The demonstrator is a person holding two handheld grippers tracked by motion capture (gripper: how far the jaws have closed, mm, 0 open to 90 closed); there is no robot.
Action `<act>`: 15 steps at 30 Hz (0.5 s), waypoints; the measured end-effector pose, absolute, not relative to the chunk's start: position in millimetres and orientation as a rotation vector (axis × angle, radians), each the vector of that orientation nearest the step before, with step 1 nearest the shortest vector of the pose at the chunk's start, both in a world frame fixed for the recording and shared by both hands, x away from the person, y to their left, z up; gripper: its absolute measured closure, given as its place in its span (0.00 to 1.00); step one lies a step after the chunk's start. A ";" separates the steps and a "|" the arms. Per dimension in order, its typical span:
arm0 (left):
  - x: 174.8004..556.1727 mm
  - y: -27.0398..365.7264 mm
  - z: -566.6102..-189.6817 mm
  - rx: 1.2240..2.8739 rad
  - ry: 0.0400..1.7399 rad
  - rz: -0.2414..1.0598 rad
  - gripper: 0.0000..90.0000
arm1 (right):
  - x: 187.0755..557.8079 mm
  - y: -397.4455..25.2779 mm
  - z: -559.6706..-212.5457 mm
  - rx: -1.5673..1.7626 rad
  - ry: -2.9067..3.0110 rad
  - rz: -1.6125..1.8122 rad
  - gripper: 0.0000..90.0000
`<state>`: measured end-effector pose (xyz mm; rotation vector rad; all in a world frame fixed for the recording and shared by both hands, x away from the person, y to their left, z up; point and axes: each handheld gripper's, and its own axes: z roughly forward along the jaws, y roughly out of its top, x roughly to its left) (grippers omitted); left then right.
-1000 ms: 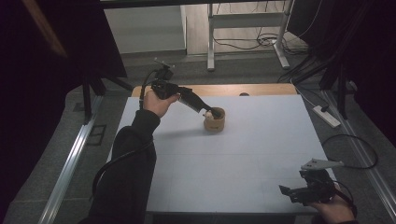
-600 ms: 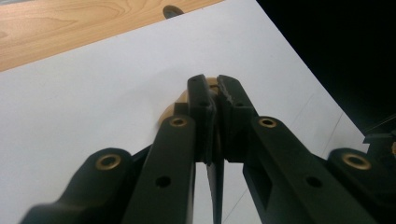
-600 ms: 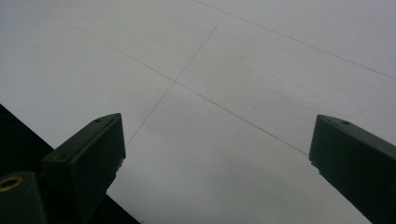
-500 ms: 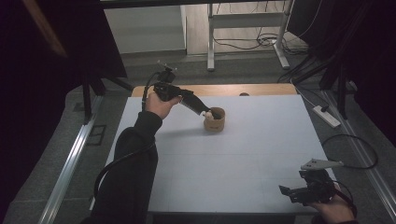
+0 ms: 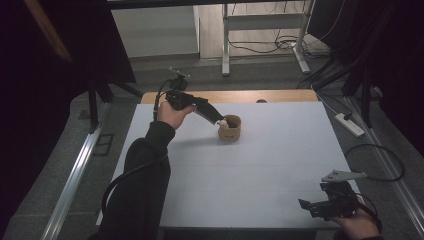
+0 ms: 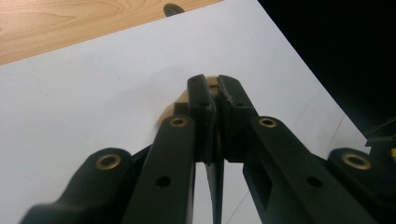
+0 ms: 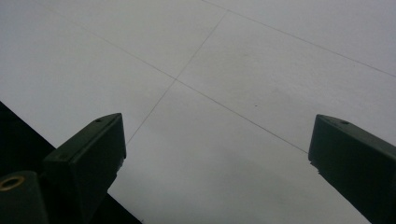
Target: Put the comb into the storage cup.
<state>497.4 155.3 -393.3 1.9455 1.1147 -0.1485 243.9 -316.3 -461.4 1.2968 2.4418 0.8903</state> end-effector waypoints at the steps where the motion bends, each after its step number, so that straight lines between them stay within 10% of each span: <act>1: 497.2 155.2 -393.4 1.943 1.115 -0.148 0.93 | 244.0 -316.2 -461.5 1.295 2.443 0.889 0.05; 15: 496.4 155.3 -397.4 1.924 1.101 -0.123 0.88 | 243.9 -316.0 -461.5 1.294 2.444 0.886 0.05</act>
